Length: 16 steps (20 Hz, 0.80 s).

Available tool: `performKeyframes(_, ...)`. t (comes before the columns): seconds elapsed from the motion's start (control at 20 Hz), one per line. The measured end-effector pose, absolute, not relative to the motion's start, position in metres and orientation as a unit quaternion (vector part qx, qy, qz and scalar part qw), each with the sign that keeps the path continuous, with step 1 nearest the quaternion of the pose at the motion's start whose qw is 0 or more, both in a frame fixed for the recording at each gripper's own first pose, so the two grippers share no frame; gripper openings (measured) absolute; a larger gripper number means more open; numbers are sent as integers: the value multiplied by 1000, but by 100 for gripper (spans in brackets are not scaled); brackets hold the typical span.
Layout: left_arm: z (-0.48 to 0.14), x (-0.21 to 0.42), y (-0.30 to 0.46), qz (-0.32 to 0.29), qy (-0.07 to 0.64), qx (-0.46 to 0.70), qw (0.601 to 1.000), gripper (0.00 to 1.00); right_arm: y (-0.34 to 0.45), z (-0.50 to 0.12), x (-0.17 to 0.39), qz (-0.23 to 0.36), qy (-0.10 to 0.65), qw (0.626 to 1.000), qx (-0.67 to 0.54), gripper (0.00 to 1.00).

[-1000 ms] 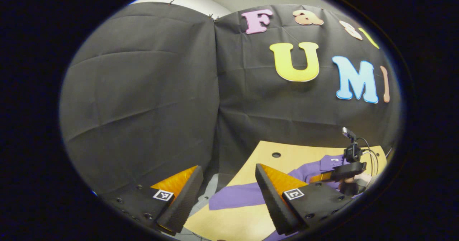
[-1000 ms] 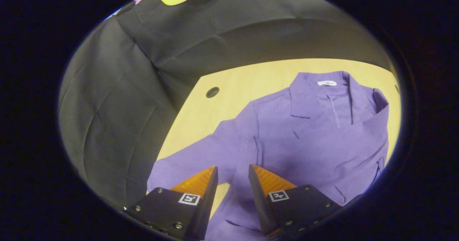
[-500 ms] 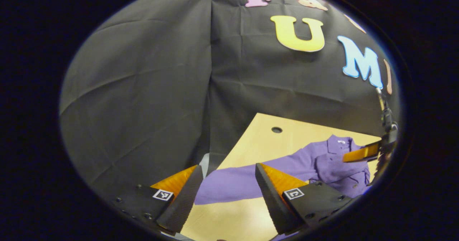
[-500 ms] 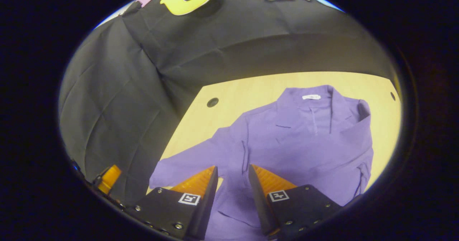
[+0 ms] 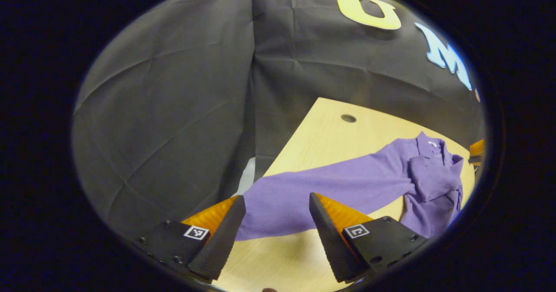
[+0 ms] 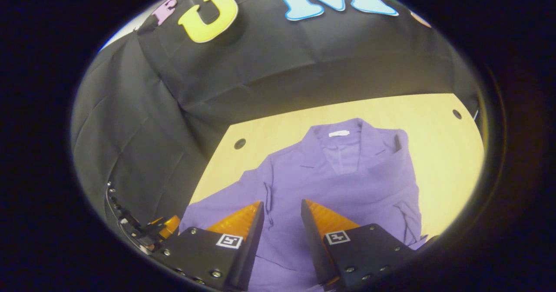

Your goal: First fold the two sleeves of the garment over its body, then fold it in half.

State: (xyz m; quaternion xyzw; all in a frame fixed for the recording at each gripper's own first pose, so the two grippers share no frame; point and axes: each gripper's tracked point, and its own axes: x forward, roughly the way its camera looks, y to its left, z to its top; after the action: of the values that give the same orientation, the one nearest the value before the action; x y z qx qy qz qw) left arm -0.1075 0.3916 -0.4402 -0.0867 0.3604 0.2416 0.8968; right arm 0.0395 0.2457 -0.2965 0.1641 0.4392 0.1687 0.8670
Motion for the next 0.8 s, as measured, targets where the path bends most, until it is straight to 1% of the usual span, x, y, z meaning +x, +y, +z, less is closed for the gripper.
performKeyframes(0.2, -486, -111, 395, 246, 399, -87, 879, 95, 219, -282, 38, 156, 430, 874, 166, 54)
performKeyframes(0.25, -494, -113, 395, 247, 408, -89, 875, 100, 214, -282, 37, 153, 429, 875, 164, 54)
performKeyframes(0.3, -500, -113, 396, 248, 415, -92, 870, 100, 208, -280, 36, 149, 429, 876, 164, 54)
performKeyframes(0.4, -511, -117, 397, 251, 428, -105, 862, 95, 200, -280, 35, 143, 427, 877, 166, 54)
performKeyframes(0.45, -508, -117, 397, 253, 421, -109, 864, 98, 197, -281, 35, 140, 427, 878, 168, 54)
performKeyframes(0.5, -510, -117, 398, 255, 423, -110, 862, 95, 196, -281, 35, 139, 426, 878, 169, 54)
performKeyframes(0.7, -508, -118, 397, 253, 422, -114, 863, 95, 189, -286, 26, 141, 434, 875, 164, 54)
performKeyframes(0.8, -509, -118, 397, 255, 424, -111, 862, 98, 186, -291, 17, 140, 440, 871, 165, 54)
